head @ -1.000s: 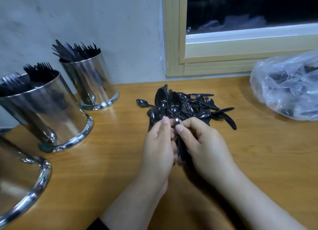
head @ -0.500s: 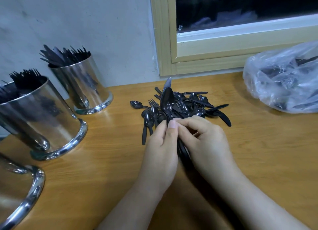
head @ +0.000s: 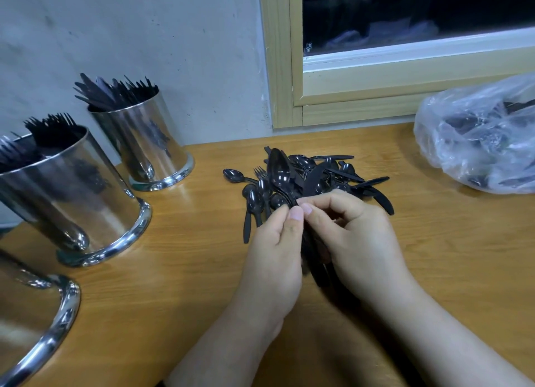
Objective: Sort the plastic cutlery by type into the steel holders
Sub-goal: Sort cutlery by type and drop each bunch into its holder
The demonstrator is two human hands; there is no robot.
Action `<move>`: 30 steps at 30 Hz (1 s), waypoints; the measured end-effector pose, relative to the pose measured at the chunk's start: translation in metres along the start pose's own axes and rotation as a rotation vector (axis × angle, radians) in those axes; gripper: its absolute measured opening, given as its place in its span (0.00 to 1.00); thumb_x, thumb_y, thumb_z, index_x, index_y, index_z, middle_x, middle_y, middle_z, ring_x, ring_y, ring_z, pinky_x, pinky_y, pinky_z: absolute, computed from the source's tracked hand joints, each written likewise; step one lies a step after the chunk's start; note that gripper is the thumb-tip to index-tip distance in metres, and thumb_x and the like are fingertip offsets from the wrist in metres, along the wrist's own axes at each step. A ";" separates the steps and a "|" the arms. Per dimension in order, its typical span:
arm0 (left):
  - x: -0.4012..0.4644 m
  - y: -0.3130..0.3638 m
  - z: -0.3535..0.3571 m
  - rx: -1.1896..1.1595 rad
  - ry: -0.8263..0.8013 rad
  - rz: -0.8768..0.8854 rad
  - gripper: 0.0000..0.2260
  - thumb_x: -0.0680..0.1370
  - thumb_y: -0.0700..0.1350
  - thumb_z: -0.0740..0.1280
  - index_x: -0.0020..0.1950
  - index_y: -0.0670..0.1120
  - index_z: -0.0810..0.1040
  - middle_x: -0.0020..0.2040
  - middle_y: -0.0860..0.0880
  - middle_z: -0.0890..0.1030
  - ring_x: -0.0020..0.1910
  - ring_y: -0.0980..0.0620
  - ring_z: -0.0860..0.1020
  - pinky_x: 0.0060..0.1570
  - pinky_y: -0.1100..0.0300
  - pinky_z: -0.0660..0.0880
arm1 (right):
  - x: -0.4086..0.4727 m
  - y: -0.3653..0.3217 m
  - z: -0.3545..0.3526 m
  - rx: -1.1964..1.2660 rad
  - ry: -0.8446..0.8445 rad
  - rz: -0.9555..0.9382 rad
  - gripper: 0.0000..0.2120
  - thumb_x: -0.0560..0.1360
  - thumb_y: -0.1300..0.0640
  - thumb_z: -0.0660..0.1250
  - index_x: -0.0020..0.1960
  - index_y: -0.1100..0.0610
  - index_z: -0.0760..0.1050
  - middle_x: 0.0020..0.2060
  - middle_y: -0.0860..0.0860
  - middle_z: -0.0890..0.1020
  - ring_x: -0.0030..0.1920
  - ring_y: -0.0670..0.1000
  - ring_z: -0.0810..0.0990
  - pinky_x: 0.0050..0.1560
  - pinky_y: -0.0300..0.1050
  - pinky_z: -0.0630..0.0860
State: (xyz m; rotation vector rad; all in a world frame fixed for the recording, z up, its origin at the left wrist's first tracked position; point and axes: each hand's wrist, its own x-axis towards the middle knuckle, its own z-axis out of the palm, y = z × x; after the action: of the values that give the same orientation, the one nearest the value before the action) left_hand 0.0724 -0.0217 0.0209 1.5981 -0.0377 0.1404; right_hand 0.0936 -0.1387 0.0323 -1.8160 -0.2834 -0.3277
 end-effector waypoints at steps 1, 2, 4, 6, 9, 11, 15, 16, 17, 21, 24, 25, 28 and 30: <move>0.000 0.001 0.001 -0.073 0.012 -0.020 0.16 0.86 0.51 0.57 0.50 0.51 0.84 0.40 0.48 0.83 0.40 0.49 0.82 0.44 0.47 0.78 | 0.000 0.000 0.000 -0.003 -0.012 -0.021 0.07 0.78 0.58 0.71 0.46 0.48 0.86 0.39 0.42 0.82 0.43 0.42 0.81 0.43 0.30 0.71; 0.001 0.002 0.001 -0.136 0.037 -0.041 0.17 0.87 0.49 0.56 0.49 0.49 0.83 0.37 0.47 0.81 0.35 0.48 0.79 0.40 0.48 0.76 | 0.000 0.000 0.000 -0.005 -0.014 -0.032 0.08 0.78 0.58 0.69 0.46 0.48 0.85 0.37 0.42 0.81 0.41 0.43 0.81 0.42 0.31 0.71; 0.004 0.004 -0.001 -0.224 0.123 -0.084 0.18 0.88 0.47 0.54 0.50 0.46 0.82 0.34 0.48 0.74 0.27 0.51 0.70 0.31 0.54 0.68 | 0.000 0.003 -0.001 -0.023 0.043 -0.020 0.10 0.79 0.58 0.68 0.43 0.48 0.83 0.34 0.41 0.80 0.38 0.43 0.80 0.40 0.31 0.70; 0.007 0.006 -0.009 -0.301 0.224 -0.095 0.16 0.88 0.47 0.55 0.53 0.44 0.80 0.35 0.49 0.71 0.26 0.54 0.64 0.26 0.59 0.64 | 0.002 0.007 -0.004 -0.126 0.095 0.001 0.09 0.79 0.55 0.68 0.41 0.49 0.81 0.32 0.41 0.79 0.38 0.43 0.78 0.38 0.32 0.68; 0.009 0.008 -0.024 -0.310 0.325 -0.072 0.15 0.87 0.49 0.57 0.52 0.42 0.78 0.35 0.50 0.68 0.26 0.55 0.62 0.23 0.62 0.62 | 0.003 0.015 -0.008 -0.446 -0.075 0.046 0.10 0.76 0.47 0.70 0.39 0.49 0.78 0.37 0.43 0.78 0.41 0.43 0.75 0.42 0.40 0.70; 0.006 0.008 -0.031 -0.278 0.340 -0.051 0.14 0.86 0.50 0.59 0.49 0.43 0.77 0.34 0.51 0.68 0.27 0.55 0.62 0.23 0.63 0.62 | 0.001 0.016 -0.006 -0.651 -0.224 0.089 0.13 0.74 0.40 0.70 0.39 0.47 0.76 0.40 0.42 0.74 0.43 0.43 0.74 0.45 0.43 0.71; 0.001 0.009 -0.048 -0.267 0.366 -0.035 0.14 0.85 0.52 0.60 0.44 0.45 0.74 0.34 0.51 0.68 0.26 0.55 0.62 0.23 0.64 0.61 | -0.001 0.008 -0.003 -0.835 -0.297 0.135 0.16 0.72 0.33 0.68 0.45 0.45 0.73 0.42 0.41 0.71 0.48 0.47 0.72 0.52 0.48 0.71; 0.001 0.010 -0.051 -0.267 0.373 -0.038 0.14 0.84 0.53 0.60 0.44 0.46 0.73 0.34 0.51 0.69 0.26 0.55 0.62 0.23 0.64 0.61 | -0.002 0.007 -0.003 -0.864 -0.302 0.141 0.17 0.72 0.33 0.68 0.46 0.45 0.72 0.42 0.42 0.71 0.49 0.47 0.72 0.53 0.48 0.71; 0.001 0.010 -0.054 -0.268 0.375 -0.045 0.14 0.84 0.53 0.60 0.43 0.46 0.72 0.34 0.51 0.69 0.26 0.56 0.62 0.22 0.64 0.61 | -0.002 0.005 -0.002 -0.886 -0.304 0.147 0.17 0.73 0.33 0.67 0.47 0.45 0.72 0.43 0.42 0.71 0.51 0.48 0.73 0.54 0.49 0.71; 0.002 0.009 -0.053 -0.262 0.341 -0.068 0.15 0.85 0.53 0.58 0.44 0.45 0.70 0.34 0.50 0.69 0.25 0.55 0.62 0.22 0.63 0.61 | -0.003 0.003 -0.001 -0.916 -0.295 0.151 0.13 0.76 0.36 0.66 0.48 0.46 0.75 0.43 0.43 0.72 0.52 0.50 0.74 0.55 0.49 0.71; 0.002 0.007 -0.049 -0.225 0.317 -0.050 0.16 0.85 0.53 0.58 0.45 0.43 0.72 0.34 0.51 0.70 0.25 0.54 0.63 0.23 0.62 0.62 | -0.003 0.003 -0.002 -0.900 -0.269 0.152 0.10 0.77 0.41 0.65 0.47 0.47 0.76 0.43 0.44 0.74 0.51 0.51 0.75 0.54 0.48 0.71; 0.003 0.006 -0.049 -0.224 0.321 -0.048 0.16 0.86 0.53 0.58 0.46 0.43 0.72 0.34 0.51 0.71 0.25 0.54 0.63 0.23 0.62 0.63 | -0.003 0.005 -0.002 -0.892 -0.261 0.149 0.10 0.77 0.42 0.65 0.47 0.48 0.77 0.43 0.44 0.74 0.51 0.51 0.75 0.54 0.48 0.71; 0.004 0.006 -0.048 -0.244 0.367 -0.039 0.15 0.86 0.52 0.58 0.46 0.44 0.74 0.34 0.51 0.70 0.26 0.54 0.63 0.24 0.61 0.63 | -0.002 0.008 -0.003 -0.821 -0.210 0.118 0.10 0.78 0.45 0.65 0.46 0.51 0.77 0.42 0.44 0.73 0.48 0.51 0.75 0.50 0.47 0.71; 0.006 0.006 -0.049 -0.267 0.412 -0.029 0.15 0.86 0.52 0.58 0.46 0.44 0.74 0.33 0.51 0.71 0.25 0.54 0.63 0.23 0.61 0.63 | -0.001 0.007 -0.004 -0.744 -0.175 0.093 0.09 0.79 0.46 0.65 0.43 0.50 0.74 0.40 0.45 0.75 0.45 0.51 0.74 0.45 0.47 0.70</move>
State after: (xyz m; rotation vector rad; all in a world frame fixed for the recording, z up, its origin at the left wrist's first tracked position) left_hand 0.0740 0.0274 0.0291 1.2785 0.2755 0.4220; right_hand 0.0946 -0.1443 0.0262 -2.5897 -0.2087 -0.2189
